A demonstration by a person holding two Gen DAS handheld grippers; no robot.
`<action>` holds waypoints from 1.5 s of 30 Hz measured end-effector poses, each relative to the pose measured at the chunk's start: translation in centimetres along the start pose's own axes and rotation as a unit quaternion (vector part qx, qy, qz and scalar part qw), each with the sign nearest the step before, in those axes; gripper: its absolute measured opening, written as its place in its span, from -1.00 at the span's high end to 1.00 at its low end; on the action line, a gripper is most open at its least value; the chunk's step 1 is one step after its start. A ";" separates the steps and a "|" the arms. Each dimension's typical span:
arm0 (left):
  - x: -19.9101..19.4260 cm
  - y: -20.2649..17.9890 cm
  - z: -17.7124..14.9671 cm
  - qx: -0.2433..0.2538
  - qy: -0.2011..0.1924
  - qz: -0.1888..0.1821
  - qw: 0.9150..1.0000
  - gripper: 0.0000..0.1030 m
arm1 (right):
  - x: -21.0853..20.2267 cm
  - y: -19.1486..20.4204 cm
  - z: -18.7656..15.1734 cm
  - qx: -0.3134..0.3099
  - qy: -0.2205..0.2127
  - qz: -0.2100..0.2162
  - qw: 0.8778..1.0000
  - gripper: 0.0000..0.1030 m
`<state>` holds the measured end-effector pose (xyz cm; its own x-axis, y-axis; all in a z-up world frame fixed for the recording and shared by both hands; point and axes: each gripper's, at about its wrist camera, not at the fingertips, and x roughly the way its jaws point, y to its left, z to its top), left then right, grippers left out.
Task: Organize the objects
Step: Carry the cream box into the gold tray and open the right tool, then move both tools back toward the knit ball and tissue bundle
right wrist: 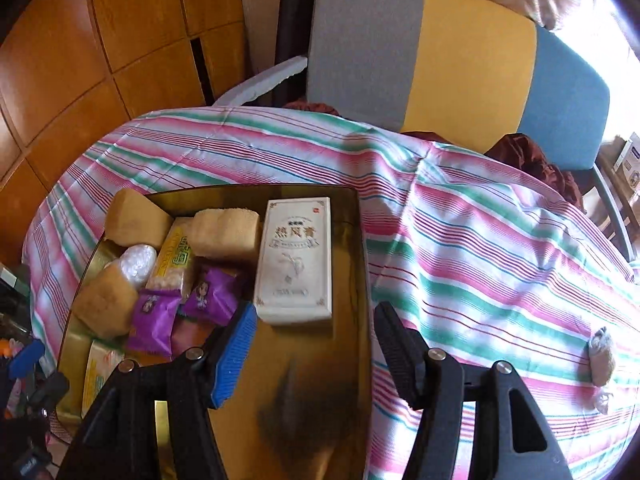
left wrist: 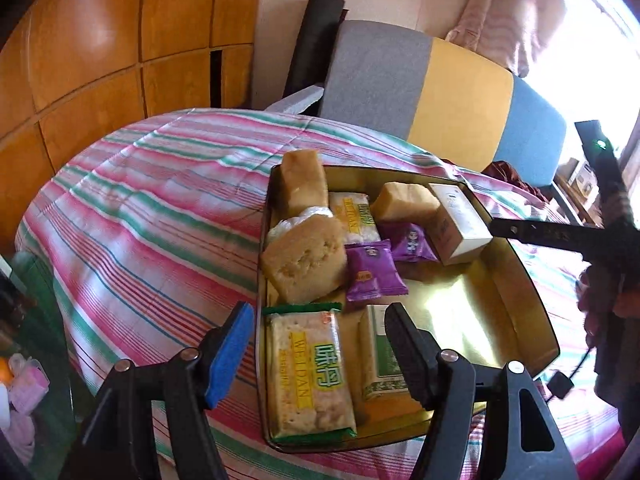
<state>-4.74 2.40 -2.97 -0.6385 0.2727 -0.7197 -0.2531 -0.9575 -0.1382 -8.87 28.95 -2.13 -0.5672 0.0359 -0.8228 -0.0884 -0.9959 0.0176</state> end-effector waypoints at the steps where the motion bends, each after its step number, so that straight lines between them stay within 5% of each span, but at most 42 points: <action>1: -0.2 -0.4 0.0 0.005 -0.002 -0.002 1.000 -0.34 | -0.5 -0.4 -0.5 -0.001 -0.004 -0.002 1.000 -0.20; 10: -1.2 -4.4 0.2 0.063 -0.014 -0.013 0.998 -0.37 | -4.4 -6.4 -4.0 0.021 -0.028 -0.026 0.999 -0.20; 20: -1.5 -9.9 0.3 0.126 -0.011 -0.040 0.991 -0.45 | -7.3 -18.7 -7.0 0.107 -0.030 -0.114 0.987 -0.20; 25: -1.3 -13.0 0.0 0.160 -0.003 -0.057 0.985 -0.45 | -8.0 -26.6 -9.8 0.188 -0.042 -0.176 0.965 -0.21; 32: -1.0 -17.7 -0.6 0.199 0.005 -0.087 0.976 -0.45 | -10.1 -34.7 -15.0 0.375 -0.069 -0.188 0.905 -0.21; 37: -0.5 -20.9 -0.9 0.220 0.009 -0.105 0.970 -0.45 | -9.7 -36.0 -16.1 0.417 -0.050 -0.170 0.891 -0.21; 45: 0.5 -25.6 -0.5 0.266 0.010 -0.114 0.957 -0.45 | -9.4 -36.3 -16.6 0.431 -0.039 -0.169 0.886 -0.21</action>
<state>1.77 27.01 -0.09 -0.5095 0.4614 -0.7263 -0.7219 -0.6885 0.0690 13.25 63.43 -4.42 -0.4409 0.3581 -0.8230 -0.8367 -0.4959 0.2324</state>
